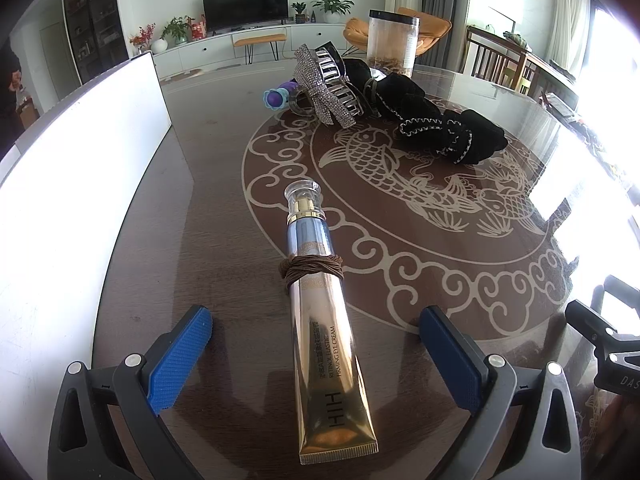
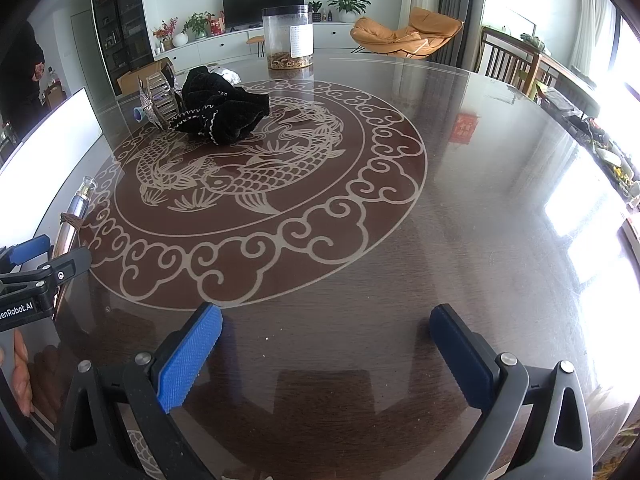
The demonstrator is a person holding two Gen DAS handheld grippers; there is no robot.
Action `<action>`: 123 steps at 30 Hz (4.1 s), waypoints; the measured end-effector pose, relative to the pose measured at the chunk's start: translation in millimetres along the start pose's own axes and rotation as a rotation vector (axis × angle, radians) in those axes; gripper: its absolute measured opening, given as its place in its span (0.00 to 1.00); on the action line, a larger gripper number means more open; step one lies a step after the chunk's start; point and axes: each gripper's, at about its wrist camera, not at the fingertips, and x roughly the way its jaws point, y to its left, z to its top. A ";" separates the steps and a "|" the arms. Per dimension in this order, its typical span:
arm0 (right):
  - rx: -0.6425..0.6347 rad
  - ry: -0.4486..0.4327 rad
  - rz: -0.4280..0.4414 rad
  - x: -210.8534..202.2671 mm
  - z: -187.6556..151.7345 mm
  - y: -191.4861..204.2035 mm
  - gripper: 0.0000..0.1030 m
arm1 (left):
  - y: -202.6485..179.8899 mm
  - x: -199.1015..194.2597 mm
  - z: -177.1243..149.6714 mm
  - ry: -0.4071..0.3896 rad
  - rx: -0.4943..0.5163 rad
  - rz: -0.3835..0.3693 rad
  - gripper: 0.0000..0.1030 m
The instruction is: Organize objects
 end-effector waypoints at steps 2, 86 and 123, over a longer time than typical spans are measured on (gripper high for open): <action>0.000 0.000 0.000 0.0 0.1 0.0 1.00 | -0.1 0.1 0.0 0.000 0.000 0.000 1.00; -0.196 0.209 0.210 -2.0 39.1 35.9 0.33 | 8.2 -78.8 -32.7 -0.164 -0.007 -0.222 0.24; -0.242 -0.172 0.524 -116.6 48.6 211.4 0.92 | 160.1 -218.7 -57.0 -0.256 -0.314 0.035 0.78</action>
